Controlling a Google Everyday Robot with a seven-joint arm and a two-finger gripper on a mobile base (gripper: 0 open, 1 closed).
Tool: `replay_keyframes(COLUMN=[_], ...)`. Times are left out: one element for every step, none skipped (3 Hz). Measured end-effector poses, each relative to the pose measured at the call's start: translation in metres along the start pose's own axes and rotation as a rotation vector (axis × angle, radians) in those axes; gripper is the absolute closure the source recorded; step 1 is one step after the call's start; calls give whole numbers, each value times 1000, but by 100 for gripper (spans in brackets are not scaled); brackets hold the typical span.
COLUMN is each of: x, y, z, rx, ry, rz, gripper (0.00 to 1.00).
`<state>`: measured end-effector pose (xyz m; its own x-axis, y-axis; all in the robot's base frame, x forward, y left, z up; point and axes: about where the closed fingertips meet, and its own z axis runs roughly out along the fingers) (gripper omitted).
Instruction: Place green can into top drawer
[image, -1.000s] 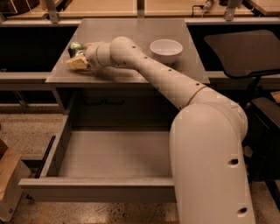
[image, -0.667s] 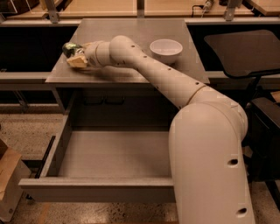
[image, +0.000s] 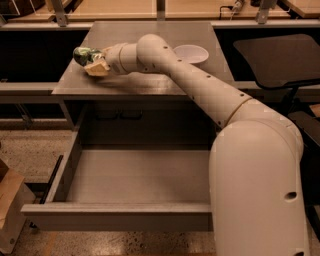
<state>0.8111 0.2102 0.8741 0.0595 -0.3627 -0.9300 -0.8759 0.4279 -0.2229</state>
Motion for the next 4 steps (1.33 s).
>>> replay_keyframes(x=[1,11,20,26], y=[16,39,70,102], z=[-39,-82,-123,-169], rx=[-80,-154,-239,-321], ry=[29,98,141,135], rz=[-34,-72,-93,-104], gripper=[100,100,100,100])
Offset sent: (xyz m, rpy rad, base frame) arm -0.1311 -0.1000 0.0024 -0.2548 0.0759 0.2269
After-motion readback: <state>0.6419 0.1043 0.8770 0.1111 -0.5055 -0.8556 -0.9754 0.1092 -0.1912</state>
